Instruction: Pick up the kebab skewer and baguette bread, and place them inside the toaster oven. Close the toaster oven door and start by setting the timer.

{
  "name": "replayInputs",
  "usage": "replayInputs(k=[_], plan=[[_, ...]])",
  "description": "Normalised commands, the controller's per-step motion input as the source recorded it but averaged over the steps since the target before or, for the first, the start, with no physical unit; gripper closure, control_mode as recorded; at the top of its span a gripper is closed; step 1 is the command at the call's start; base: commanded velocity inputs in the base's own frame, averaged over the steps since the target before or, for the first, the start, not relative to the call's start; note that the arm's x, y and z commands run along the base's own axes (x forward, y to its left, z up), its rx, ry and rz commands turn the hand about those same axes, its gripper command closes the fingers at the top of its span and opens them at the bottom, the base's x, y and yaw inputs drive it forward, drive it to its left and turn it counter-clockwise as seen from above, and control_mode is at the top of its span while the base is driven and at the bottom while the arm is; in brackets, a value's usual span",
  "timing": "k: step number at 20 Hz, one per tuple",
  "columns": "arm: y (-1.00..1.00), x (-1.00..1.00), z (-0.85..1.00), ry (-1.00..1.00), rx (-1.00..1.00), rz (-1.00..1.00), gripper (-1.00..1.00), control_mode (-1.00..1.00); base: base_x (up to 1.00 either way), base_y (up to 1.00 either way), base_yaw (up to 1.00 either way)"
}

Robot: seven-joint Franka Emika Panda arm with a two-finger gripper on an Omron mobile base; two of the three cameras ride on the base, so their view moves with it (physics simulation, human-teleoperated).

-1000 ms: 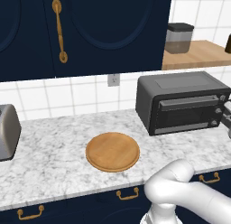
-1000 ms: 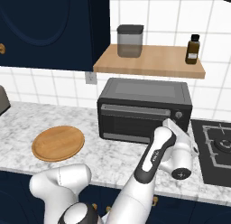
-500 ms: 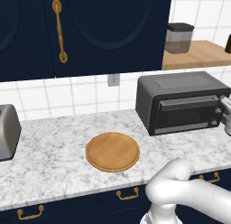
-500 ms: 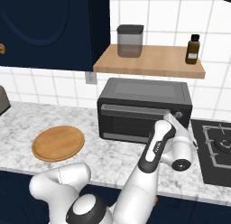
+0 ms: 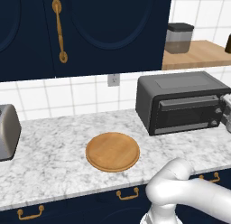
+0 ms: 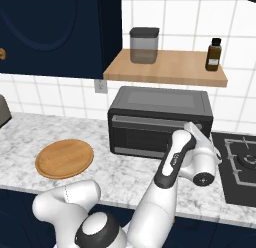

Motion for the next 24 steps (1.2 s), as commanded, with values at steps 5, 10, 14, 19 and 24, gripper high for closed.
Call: replayInputs(k=[5, 10, 14, 19, 24], plan=[[0.07, 0.02, 0.02, 0.0, 0.0, 0.0, -1.0, -1.0, 0.0, 0.0, 0.0], [0.05, 0.1, 0.0, 0.0, 0.0, 0.0, -1.0, -1.0, 0.0, 0.0, 0.0], [0.09, 0.2, 0.0, 0.0, 0.0, 0.0, -1.0, -1.0, 0.0, 0.0, 0.0], [0.12, 0.14, 0.0, 0.01, 0.0, 0.0, -1.0, -1.0, 0.0, 0.0, 0.0], [0.02, 0.09, 0.0, 0.01, 0.0, 0.0, -1.0, -1.0, 0.0, 0.0, 0.0]])
